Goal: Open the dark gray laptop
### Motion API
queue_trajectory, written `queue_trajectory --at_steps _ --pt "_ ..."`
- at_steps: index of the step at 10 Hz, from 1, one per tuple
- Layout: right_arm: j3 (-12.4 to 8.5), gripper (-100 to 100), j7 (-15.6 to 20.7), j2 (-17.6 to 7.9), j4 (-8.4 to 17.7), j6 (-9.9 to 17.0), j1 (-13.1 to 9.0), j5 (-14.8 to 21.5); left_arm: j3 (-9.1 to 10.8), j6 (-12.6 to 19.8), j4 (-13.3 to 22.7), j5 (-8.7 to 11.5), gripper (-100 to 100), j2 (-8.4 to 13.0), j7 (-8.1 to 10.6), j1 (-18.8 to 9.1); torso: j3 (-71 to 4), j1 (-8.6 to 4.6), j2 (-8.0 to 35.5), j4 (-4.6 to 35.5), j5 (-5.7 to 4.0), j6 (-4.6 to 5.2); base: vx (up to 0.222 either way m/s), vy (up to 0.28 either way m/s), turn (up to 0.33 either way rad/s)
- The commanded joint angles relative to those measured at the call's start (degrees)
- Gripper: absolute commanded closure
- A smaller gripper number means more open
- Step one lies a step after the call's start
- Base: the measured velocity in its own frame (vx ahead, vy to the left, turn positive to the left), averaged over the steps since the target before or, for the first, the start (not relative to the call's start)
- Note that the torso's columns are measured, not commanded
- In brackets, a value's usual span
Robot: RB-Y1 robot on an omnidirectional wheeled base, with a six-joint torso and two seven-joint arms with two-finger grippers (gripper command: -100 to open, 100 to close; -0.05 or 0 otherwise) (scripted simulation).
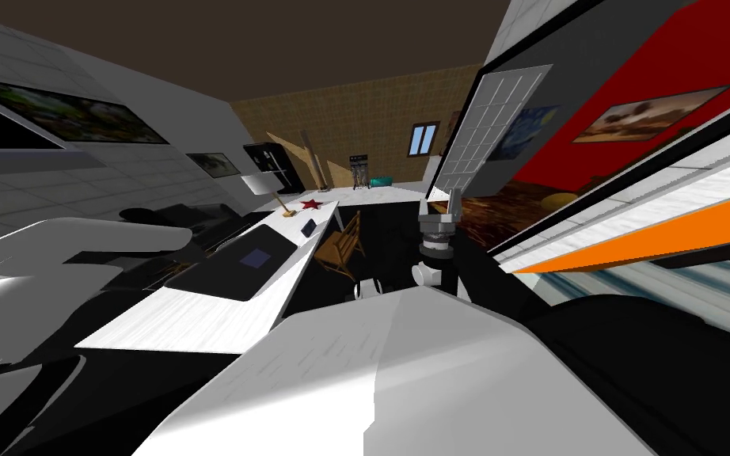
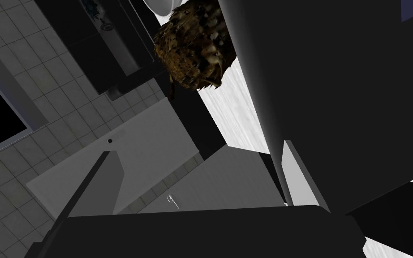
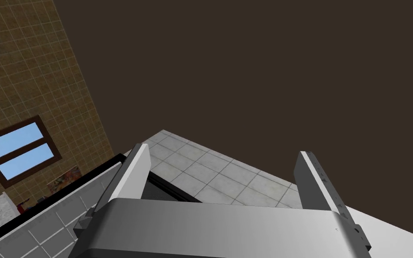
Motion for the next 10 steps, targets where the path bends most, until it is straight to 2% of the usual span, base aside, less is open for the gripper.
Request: queue_trajectory --at_steps 1,2,3,4,5,6,7,9,10 --pt "0.0 0 0.0 0.0 0.0 0.0 0.0 0.0 -2.87 -1.39 -2.75 3.03 -100 3.13 4.04 2.94 -0.04 -0.02 -0.05 -0.03 -0.01 0.06 -0.055 0.055 -0.332" --pt "0.01 0 0.0 0.0 0.0 0.0 -0.02 0.0 -3.15 -1.39 -2.9 4.57 -100 4.74 5.6 4.7 0.06 0.17 0.15 0.01 0.04 0.16 -0.091 0.083 -0.327" --pt "0.0 0 0.0 -0.01 0.0 0.0 -0.02 0.0 -3.15 -1.39 -2.9 5.05 -100 6.23 7.14 4.84 0.17 0.26 0.29 0.08 0.08 0.01 -0.051 0.053 -0.051" --pt "0.0 0 0.0 0.0 0.0 0.0 0.0 0.0 -3.15 -1.39 -2.9 5.05 -100 6.23 8.88 4.84 0.13 0.16 0.19 0.08 0.05 -0.06 -0.011 0.019 0.054" --pt "0.0 0 0.0 0.0 0.0 0.0 0.0 0.0 -5.88 -2.72 -5.83 7.83 -100 8.87 10.56 7.78 0.02 0.01 0.03 0.01 0.01 0.01 -0.047 0.063 -0.385" --pt "0.0 0 0.0 -0.01 0.0 0.0 -0.02 0.0 -6.25 -2.72 -5.83 9.65 -100 10.88 12.48 9.61 0.01 0.09 0.07 -0.02 0.01 0.18 -0.074 0.086 -0.295" --pt "0.0 0 0.0 -0.01 0.0 0.0 -0.01 0.0 -6.25 -2.72 -5.83 9.93 -100 12.15 14.31 9.61 0.08 0.19 0.15 0.04 0.05 -0.01 -0.057 0.042 -0.007" --pt "0.0 0 0.0 0.0 0.0 0.0 0.0 0.0 -6.25 -2.72 -5.83 9.93 -100 12.15 16.44 9.61 0.05 -0.02 0.07 0.02 0.0 0.0 -0.015 0.001 0.026" --pt "0.0 0 0.0 0.0 0.0 0.0 0.0 0.0 -9.1 -4.06 -8.57 12.78 -100 14.92 18.51 12.47 -0.01 -0.02 0.0 -0.01 -0.01 0.04 -0.077 0.053 -0.45"
